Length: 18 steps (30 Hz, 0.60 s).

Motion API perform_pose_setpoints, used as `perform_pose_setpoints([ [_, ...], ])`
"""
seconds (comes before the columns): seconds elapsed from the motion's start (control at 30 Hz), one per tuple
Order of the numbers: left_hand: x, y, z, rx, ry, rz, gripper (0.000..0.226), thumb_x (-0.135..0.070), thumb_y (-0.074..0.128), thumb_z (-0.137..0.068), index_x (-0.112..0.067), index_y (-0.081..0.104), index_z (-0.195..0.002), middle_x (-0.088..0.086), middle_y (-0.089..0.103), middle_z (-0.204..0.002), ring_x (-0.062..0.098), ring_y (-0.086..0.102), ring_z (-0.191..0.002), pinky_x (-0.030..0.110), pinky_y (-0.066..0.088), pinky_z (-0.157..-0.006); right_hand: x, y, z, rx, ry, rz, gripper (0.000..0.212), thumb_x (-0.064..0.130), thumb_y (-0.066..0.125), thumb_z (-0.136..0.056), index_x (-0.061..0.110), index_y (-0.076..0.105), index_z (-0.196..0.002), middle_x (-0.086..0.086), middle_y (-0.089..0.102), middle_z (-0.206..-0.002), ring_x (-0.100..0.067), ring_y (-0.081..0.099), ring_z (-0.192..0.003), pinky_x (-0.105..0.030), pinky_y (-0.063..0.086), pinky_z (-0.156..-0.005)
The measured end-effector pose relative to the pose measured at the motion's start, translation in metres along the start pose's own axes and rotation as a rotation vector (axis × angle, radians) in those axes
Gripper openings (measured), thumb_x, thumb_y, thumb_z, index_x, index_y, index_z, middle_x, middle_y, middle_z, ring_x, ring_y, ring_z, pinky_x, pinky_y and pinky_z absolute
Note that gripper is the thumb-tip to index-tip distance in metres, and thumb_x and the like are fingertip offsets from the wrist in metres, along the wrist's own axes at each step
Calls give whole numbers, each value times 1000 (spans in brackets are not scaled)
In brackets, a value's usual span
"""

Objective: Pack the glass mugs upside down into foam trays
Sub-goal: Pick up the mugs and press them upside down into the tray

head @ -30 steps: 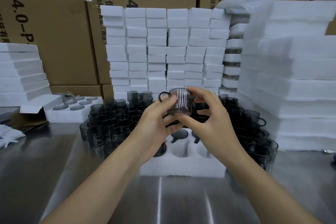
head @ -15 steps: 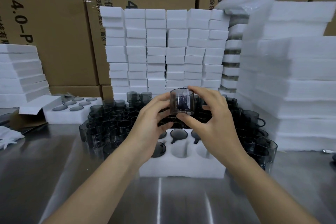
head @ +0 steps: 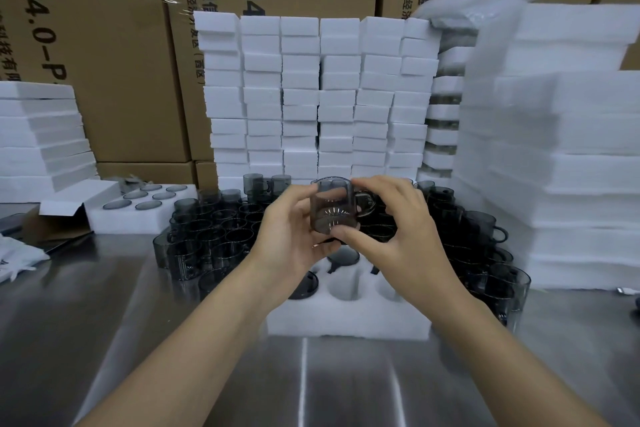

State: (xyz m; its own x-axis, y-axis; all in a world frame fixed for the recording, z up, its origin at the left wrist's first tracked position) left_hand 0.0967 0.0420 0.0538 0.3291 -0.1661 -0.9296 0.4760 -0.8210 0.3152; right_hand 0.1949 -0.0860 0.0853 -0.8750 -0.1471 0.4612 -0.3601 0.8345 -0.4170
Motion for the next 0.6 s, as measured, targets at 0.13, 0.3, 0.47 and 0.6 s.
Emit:
perform_pose_setpoints([
  [0.13, -1, -4, -5, 18, 43, -71, 60, -57, 69, -82, -17, 80, -124, 9, 79, -119, 17, 72, -97, 34, 50, -83, -4, 2, 1, 41, 52, -57, 55, 44, 86, -87, 38, 64, -138, 22, 61, -132, -5, 50, -134, -23, 40, -110],
  [0.3, -14, -16, -8, -34, 179, -444, 49, -59, 80, -77, -36, 81, -121, -8, 82, -115, 9, 76, -108, 30, 51, -84, -16, -5, 2, -26, 137, -261, 41, 28, 58, -92, 32, 68, -132, 19, 68, -126, -4, 59, -128, -18, 46, -100],
  [0.47, -1, -15, -10, 122, 134, -796, 48, -40, 96, -75, -32, 80, -119, -11, 82, -107, 6, 78, -100, 20, 59, -89, -36, -16, 3, -212, 303, -369, 25, 28, 55, -93, 32, 72, -110, 13, 74, -111, -3, 67, -111, -14, 49, -84],
  [0.6, 13, -10, -10, 149, 101, -961, 39, -35, 99, -73, -29, 79, -106, -10, 82, -101, 13, 80, -90, 41, 62, -99, -45, -21, 5, -274, 349, -336, 17, 23, 59, -103, 32, 72, -104, 12, 75, -107, -5, 68, -106, -27, 50, -91],
])
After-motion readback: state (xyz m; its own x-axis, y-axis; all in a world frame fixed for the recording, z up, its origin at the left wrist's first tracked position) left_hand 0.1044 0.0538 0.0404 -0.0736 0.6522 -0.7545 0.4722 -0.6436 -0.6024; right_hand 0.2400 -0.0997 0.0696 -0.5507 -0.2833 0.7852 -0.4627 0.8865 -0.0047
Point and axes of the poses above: each hand's wrist, its own z-axis away from the middle knuckle, its own y-axis out of the palm, x = y × z, the point moved 8 cm from there along -z, towards the middle knuckle
